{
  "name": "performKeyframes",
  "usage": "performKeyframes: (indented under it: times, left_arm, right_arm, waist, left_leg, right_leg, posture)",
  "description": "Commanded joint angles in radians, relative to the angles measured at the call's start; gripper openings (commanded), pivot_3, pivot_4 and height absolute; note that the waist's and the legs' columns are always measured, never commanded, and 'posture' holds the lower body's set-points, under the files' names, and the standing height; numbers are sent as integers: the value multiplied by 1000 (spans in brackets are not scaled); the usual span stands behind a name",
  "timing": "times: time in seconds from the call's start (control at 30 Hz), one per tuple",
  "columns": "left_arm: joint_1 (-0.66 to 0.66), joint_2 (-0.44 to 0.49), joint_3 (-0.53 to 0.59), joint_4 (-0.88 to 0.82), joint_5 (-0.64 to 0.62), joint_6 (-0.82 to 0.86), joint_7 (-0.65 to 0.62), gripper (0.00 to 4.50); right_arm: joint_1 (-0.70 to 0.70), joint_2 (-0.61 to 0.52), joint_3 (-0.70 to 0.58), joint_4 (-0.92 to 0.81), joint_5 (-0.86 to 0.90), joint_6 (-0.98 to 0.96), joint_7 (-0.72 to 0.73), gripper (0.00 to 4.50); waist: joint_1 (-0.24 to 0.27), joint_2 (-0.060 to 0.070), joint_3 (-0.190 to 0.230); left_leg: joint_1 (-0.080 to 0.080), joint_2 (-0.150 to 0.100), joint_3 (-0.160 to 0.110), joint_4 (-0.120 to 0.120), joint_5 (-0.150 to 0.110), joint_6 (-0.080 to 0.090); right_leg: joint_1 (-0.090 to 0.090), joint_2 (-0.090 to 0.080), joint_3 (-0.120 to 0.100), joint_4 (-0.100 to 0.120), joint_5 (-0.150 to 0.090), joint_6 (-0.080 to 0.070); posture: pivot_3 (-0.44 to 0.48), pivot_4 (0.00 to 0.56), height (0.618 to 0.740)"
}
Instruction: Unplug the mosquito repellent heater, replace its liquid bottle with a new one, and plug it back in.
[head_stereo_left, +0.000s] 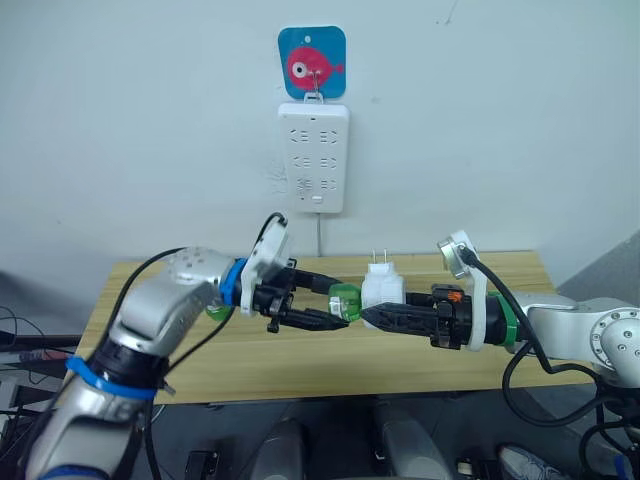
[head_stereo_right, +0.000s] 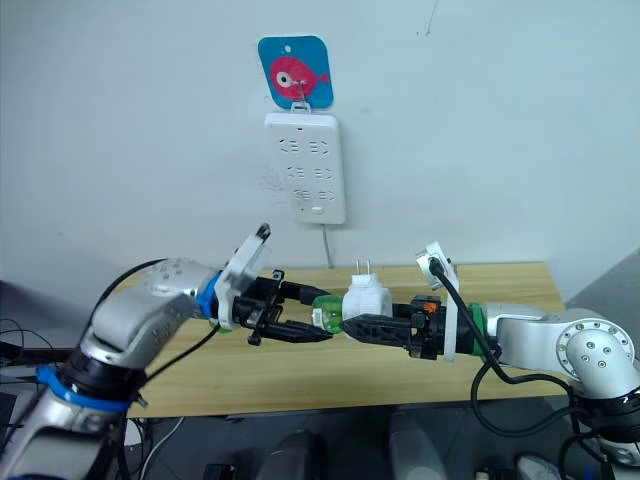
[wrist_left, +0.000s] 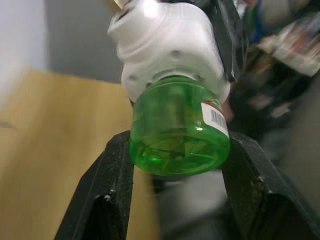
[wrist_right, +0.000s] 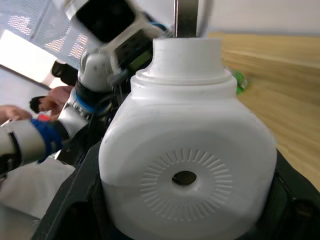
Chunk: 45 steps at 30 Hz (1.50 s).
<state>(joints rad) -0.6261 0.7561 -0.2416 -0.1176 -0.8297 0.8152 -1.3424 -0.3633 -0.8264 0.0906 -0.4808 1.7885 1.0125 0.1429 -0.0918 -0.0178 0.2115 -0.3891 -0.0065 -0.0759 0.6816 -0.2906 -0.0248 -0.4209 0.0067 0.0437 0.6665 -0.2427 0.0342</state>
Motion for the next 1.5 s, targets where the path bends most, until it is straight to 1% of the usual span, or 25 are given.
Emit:
performKeyframes:
  times: [0.03, 0.1, 0.13, 0.17, 0.23, 0.3, 0.33, 0.37, 0.4, 0.43, 0.53, 0.67, 0.7, 0.77, 0.9, 1.1, 1.37, 1.4, 1.43, 1.5]
  left_arm:
    - [-96, 21, 22, 81, -83, 220, -40, 2177]
    - [-108, 22, 10, 100, -70, 243, -73, 2177]
    - [-103, 19, 8, 102, -55, 230, -81, 2177]
    - [-89, 6, 6, 101, -7, 170, -63, 2177]
    - [-52, -10, -1, 77, 73, 38, -59, 2905]
    - [-15, -32, 15, 52, 109, -47, -47, 3530]
    - [11, -44, 18, 42, 147, -127, -42, 3862]
    - [43, -70, 34, 39, 187, -212, -11, 4216]
    - [78, -81, 38, 37, 231, -318, -22, 4470]
    - [115, -84, 36, 33, 277, -427, -46, 4500]
    - [212, -113, 57, 33, 361, -654, -42, 4500]
    - [323, -169, 122, 36, 397, -855, 12, 4500]
    - [336, -183, 137, 48, 410, -918, 20, 4500]
    - [353, -212, 158, 58, 422, -987, 49, 4500]
    - [372, -269, 157, 43, 431, -1120, 67, 4500]
    - [350, -300, 134, 47, 434, -1184, 72, 4500]
    - [315, -302, 108, 94, 424, -1211, 39, 4500]
    - [310, -304, 104, 97, 422, -1207, 36, 4119]
    - [303, -304, 100, 98, 421, -1200, 33, 3952]
    - [290, -301, 96, 98, 415, -1185, 29, 3349]
  right_arm:
    - [14, -11, 20, -42, -42, 31, 9, 3036]
    - [17, -11, 23, -43, -50, 32, 14, 3036]
    - [18, -12, 23, -44, -51, 31, 14, 3036]
    - [21, -13, 22, -44, -49, 28, 12, 3036]
    - [30, -14, 17, -42, -35, 20, 1, 3036]
    - [39, -14, 11, -42, -22, 14, -8, 3035]
    - [45, -13, 7, -42, -11, 10, -16, 3035]
    - [49, -13, 4, -42, -9, 11, -18, 3035]
    - [52, -14, 2, -42, -8, 12, -18, 3035]
    - [55, -14, 0, -43, -8, 13, -18, 3035]
    - [57, -17, -5, -39, -12, 17, -14, 3035]
    - [58, -20, -11, -34, -13, 15, -16, 3035]
    - [60, -21, -12, -35, -12, 15, -16, 3035]
    - [63, -21, -14, -36, -12, 14, -16, 3035]
    - [54, 6, -16, -7, 41, -19, -63, 3035]
    - [56, 6, -16, 16, 136, -31, -110, 3035]
    - [61, 5, -13, 12, 162, -41, -140, 3035]
    - [62, 6, -12, 9, 162, -42, -143, 3035]
    - [63, 6, -12, 7, 162, -42, -144, 3035]
    - [63, 7, -11, 2, 158, -42, -144, 3035]
  waist:
    - [0, 0, 0]
    - [-1, 0, 0]
    - [-2, 0, 0]
    - [-3, 0, 0]
    - [-1, 0, 0]
    - [1, 0, 0]
    - [1, 0, 0]
    - [2, 0, 0]
    - [4, 0, 0]
    - [4, 0, 0]
    - [5, 0, 0]
    - [7, 0, 0]
    - [8, 0, 0]
    - [9, 0, 0]
    - [9, 0, 0]
    - [9, 0, 0]
    - [8, 0, 0]
    - [7, 0, 0]
    - [7, 0, 0]
    - [7, 0, 0]
  left_leg:
    - [0, 0, 0, 0, 0, 0]
    - [0, 1, 1, -1, 0, 0]
    - [0, 1, 0, -1, 0, 0]
    - [0, 1, 0, -1, 0, 0]
    - [0, 1, 0, -1, 0, 0]
    - [0, 1, -1, -1, 0, 0]
    - [0, 1, 0, -1, 0, 0]
    - [0, 1, 1, -1, 0, 0]
    - [0, 1, 1, -1, 0, 0]
    - [0, 0, 1, -1, 0, 0]
    - [0, 0, 4, -1, 0, 0]
    - [0, 0, 3, -1, 0, 0]
    - [0, 0, 3, -1, 0, 0]
    - [0, 0, 3, 0, 0, 0]
    - [0, 0, 3, 0, 0, 0]
    - [0, 0, 3, 0, 0, 0]
    - [0, 0, 3, 0, 0, 0]
    - [0, 0, 3, 0, 0, 0]
    - [0, 0, 3, 0, 0, 0]
    - [0, 0, 3, 0, 0, 0]
  right_leg:
    - [0, 0, 0, 0, 0, 0]
    - [-1, 0, 0, 0, 0, -1]
    - [-1, 0, 0, 0, 0, -1]
    - [-1, 0, 0, 0, 0, -1]
    - [-2, 0, 0, 0, 0, -1]
    - [-2, -5, 0, 0, 0, -1]
    - [-2, -6, 1, 0, 0, -1]
    - [-2, -6, 1, 0, 0, -1]
    - [-2, -7, 1, 0, 0, -1]
    - [-2, -7, 2, -1, 0, -1]
    - [-2, -8, 3, -1, 1, -2]
    - [-2, -9, 3, -2, 1, -1]
    - [-1, -9, 3, -1, 1, -1]
    - [-1, -9, 3, -1, 1, -1]
    - [0, -9, 2, -2, 1, -1]
    - [0, -8, 2, -1, 1, -1]
    - [0, -7, 2, -1, 1, -1]
    - [0, -7, 2, -1, 1, -1]
    - [0, -7, 2, -1, 1, -1]
    - [0, -7, 1, -1, 1, -1]
  posture:
    - [-146, 161, 740]
    - [-151, 162, 740]
    - [-153, 161, 740]
    - [-153, 161, 740]
    - [-154, 163, 740]
    - [-152, 164, 740]
    - [-151, 164, 740]
    - [-151, 164, 740]
    - [-153, 165, 740]
    - [-153, 165, 740]
    - [-155, 167, 740]
    - [-156, 169, 740]
    - [-155, 169, 740]
    - [-151, 170, 740]
    - [-144, 169, 740]
    - [-143, 168, 740]
    - [-152, 169, 740]
    - [-155, 169, 740]
    - [-155, 169, 740]
    - [-157, 169, 740]
